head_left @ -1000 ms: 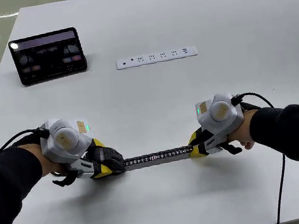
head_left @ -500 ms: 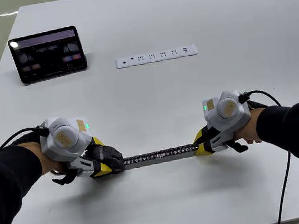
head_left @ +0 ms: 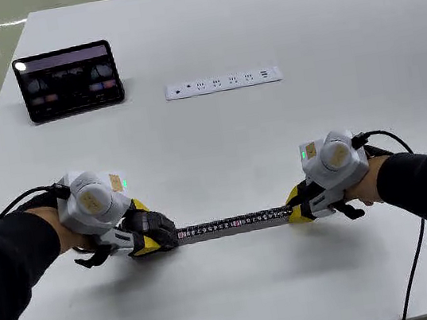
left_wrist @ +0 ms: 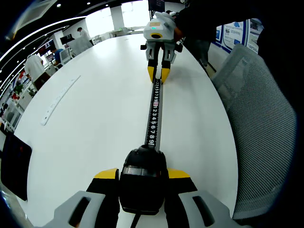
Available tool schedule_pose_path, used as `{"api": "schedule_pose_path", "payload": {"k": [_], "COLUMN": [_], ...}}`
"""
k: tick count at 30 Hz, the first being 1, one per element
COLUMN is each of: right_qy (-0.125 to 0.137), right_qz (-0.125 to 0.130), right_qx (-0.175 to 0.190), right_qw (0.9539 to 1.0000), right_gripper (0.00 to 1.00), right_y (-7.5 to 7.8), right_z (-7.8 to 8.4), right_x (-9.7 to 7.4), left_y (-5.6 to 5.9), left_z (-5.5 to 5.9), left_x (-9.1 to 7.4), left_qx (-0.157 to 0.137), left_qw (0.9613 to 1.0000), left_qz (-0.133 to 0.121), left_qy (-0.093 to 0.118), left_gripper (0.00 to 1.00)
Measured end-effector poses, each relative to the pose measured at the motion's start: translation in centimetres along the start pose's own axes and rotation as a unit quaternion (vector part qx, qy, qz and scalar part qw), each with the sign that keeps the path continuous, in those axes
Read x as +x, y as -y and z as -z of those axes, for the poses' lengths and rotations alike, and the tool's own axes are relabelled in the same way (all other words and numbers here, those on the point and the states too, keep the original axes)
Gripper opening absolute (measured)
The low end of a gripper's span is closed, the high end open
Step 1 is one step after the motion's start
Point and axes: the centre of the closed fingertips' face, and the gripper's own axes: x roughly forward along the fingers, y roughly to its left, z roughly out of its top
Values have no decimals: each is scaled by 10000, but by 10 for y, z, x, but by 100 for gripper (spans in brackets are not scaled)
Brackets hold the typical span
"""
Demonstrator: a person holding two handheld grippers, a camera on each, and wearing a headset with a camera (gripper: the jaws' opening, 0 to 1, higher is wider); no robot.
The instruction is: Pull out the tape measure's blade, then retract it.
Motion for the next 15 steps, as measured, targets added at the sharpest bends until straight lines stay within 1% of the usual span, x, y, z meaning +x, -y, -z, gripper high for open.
{"api": "schedule_pose_path", "payload": {"k": [7,15], "right_qy": [-61,-53], "right_qz": [21,48], "right_qx": [1,61], "right_qw": [10000,10000], "right_gripper": [9,9], "right_y": [0,1], "right_z": [6,11], "right_x": [-6,-10], "left_y": [-2,-2], "left_z": [1,1], "left_x": [1,1], "left_qx": [-14,-12], "left_qw": [10000,10000], "left_qz": [9,6], "left_qy": [12,15], "left_gripper": [32,32]}}
